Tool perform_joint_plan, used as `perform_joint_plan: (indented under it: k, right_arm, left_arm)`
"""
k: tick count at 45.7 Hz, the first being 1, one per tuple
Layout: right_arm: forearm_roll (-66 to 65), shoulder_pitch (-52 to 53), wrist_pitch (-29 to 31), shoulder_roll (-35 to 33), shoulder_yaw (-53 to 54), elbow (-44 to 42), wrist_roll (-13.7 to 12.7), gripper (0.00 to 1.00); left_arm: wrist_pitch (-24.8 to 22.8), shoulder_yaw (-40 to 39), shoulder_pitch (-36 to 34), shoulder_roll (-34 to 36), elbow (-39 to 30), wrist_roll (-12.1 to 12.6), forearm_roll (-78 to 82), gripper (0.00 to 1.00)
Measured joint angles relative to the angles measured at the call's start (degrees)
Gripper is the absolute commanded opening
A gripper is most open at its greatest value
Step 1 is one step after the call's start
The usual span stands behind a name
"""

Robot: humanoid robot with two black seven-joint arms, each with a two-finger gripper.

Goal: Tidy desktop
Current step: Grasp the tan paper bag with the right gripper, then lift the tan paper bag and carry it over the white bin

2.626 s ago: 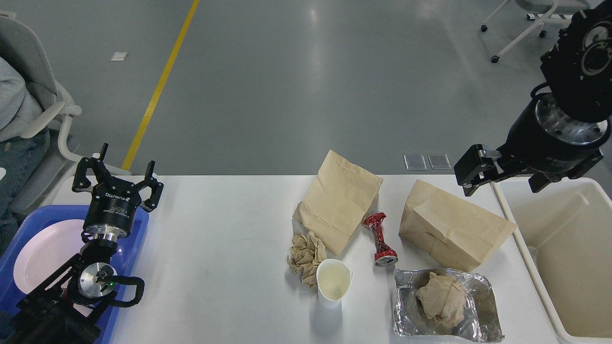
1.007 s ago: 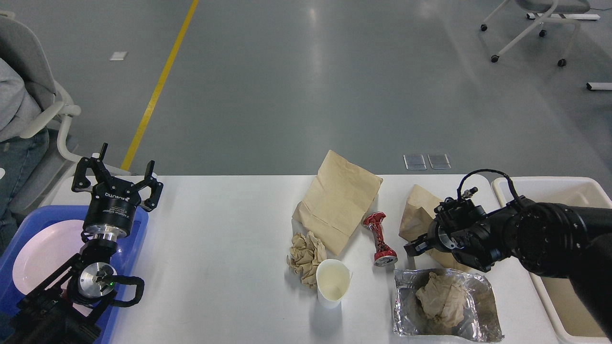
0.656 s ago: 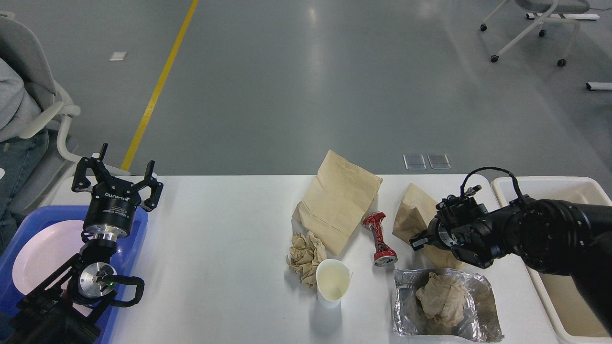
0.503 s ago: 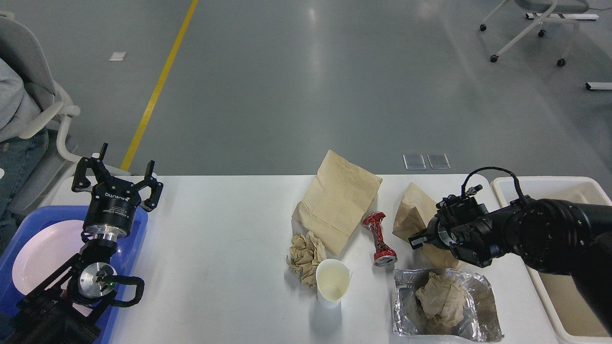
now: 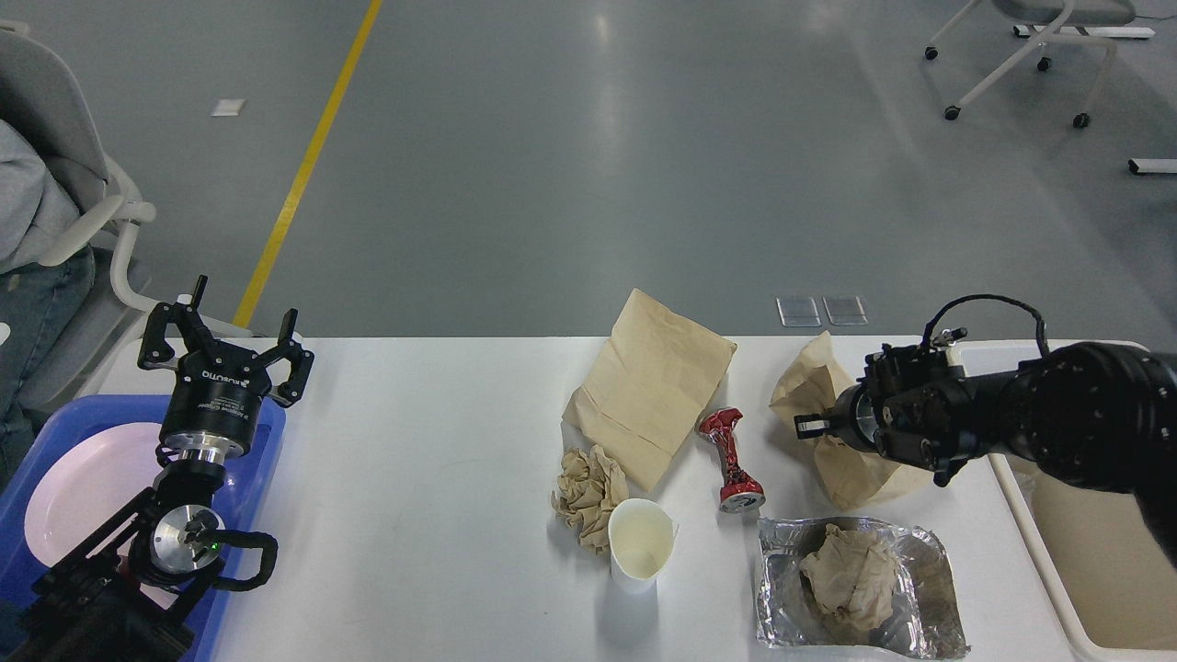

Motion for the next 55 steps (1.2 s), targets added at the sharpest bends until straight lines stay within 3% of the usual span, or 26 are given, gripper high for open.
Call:
perform_joint_plan:
  k: [9,24,35,46,55]
  right_arm:
    - [9.25,11.33,3.04,-4.49,-0.37,10.53,0.35,0.00]
    - [14.07,33.90,26.15,-13.23,-1.13,21.53,0.49,0.00]
    - [13.92,46.41,37.23,-15.35,-6.75,26.97,-0.03,0.00]
    - [13.58,58.72,40.62,-21.57,-13.45,35.78,-1.33,0.00]
    - [13.57,61.29,40.58,-22.83,-16.33,38.64,-1.73,0.00]
  left_arm:
    - [0.00,0.00,0.00,0.00,0.00,0.00,0.00,0.96]
    - [0.00,0.00,0.00,0.00,0.00,0.00,-0.03,0.96]
    - [0.00,0.00,0.00,0.00,0.00,0.00,-0.03,0.96]
    - [0.00,0.00,0.00,0.00,0.00,0.00,-0.03,0.96]
    - [0.00,0.02,0.00,0.00,0.00,0.00,-0.03,0.96]
